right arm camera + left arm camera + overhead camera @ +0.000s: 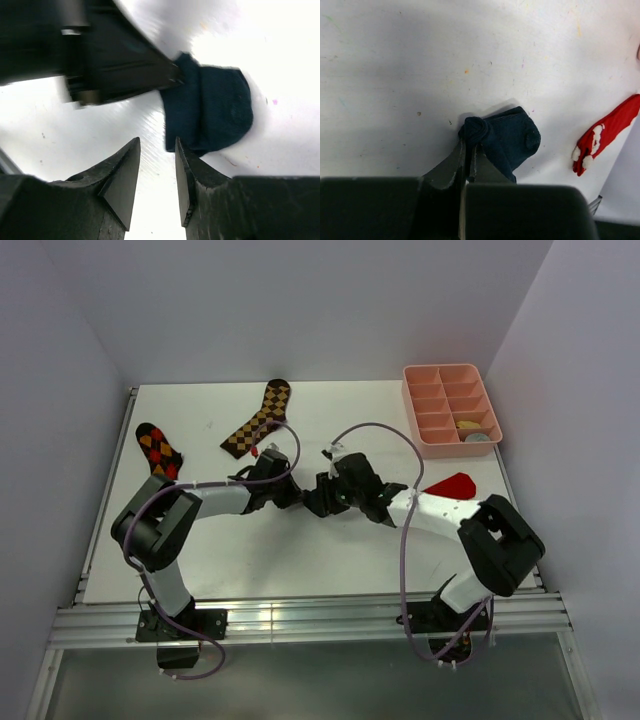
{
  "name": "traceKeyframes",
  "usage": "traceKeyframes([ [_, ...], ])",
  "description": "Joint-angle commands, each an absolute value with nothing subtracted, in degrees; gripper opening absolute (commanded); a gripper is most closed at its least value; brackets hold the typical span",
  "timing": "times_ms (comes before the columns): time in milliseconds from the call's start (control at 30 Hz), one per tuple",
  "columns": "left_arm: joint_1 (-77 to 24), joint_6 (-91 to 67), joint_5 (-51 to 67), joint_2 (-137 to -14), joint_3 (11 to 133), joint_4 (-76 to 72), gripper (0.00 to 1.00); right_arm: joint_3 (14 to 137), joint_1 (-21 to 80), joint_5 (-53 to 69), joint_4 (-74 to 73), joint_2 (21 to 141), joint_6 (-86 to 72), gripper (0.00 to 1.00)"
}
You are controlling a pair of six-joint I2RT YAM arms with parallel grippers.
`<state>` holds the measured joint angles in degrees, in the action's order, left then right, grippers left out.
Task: Roll the socks
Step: Roll the sock at the center of the board.
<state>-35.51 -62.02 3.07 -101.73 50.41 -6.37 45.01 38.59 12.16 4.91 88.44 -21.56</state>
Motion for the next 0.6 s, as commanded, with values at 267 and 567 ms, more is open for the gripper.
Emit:
traceKeyframes([
  [267, -35.6, -56.3, 0.3, -99.1, 54.2, 3.7, 0.0, 43.9, 50.3, -10.5, 10.5, 85.6, -5.5, 0.46],
  [567, -35.6, -55.5, 0.3, -99.3, 55.6, 5.4, 0.0, 46.8, 56.9, -18.1, 11.5, 92.1, -0.6, 0.47],
])
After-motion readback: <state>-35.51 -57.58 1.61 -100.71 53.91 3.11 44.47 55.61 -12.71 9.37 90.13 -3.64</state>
